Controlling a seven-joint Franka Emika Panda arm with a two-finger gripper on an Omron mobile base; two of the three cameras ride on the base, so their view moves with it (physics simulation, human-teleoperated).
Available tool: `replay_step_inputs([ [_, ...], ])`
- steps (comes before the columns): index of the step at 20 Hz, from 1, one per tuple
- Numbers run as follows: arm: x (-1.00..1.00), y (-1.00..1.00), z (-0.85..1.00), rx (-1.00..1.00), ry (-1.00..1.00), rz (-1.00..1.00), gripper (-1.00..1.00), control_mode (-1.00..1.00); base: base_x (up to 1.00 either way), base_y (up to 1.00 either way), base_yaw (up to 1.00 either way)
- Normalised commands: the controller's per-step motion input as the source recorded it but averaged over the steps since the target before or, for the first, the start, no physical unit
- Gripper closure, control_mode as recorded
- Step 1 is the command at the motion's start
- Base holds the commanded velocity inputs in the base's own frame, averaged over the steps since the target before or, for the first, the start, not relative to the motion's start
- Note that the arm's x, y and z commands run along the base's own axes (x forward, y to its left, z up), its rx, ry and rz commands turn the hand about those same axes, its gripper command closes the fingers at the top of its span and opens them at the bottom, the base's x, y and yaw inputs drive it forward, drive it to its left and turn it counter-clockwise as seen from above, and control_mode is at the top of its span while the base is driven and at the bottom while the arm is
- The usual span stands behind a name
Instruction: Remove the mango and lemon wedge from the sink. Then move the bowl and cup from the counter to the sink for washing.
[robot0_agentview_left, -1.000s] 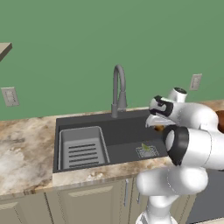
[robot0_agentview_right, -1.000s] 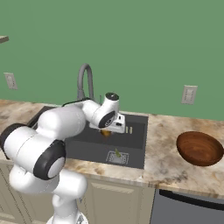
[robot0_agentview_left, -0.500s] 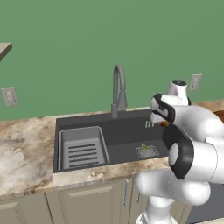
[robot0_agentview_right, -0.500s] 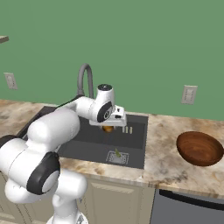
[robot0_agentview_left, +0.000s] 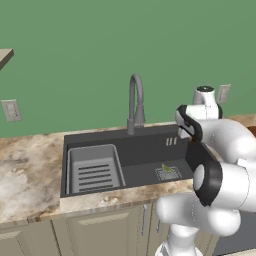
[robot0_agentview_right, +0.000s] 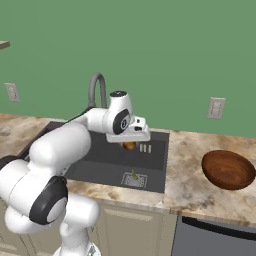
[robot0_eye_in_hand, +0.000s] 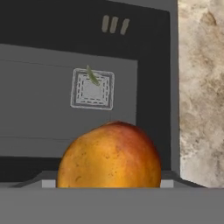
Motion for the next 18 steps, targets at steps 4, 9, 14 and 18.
replay_step_inputs([
  [4, 0.0, -0.34, 0.13, -0.06, 0.13, -0.1, 1.0, -1.0, 0.0, 0.0, 0.0],
  [9, 0.0, -0.34, 0.03, -0.05, 0.13, -0.04, 1.0, -1.0, 0.0, 0.0, 0.0],
  [14, 0.0, -0.33, 0.01, -0.02, 0.01, 0.0, 1.0, -1.0, 0.0, 0.0, 0.0],
  [18, 0.0, -0.36, 0.0, 0.0, 0.0, 0.0, 1.0, -1.0, 0.0, 0.0, 0.0],
])
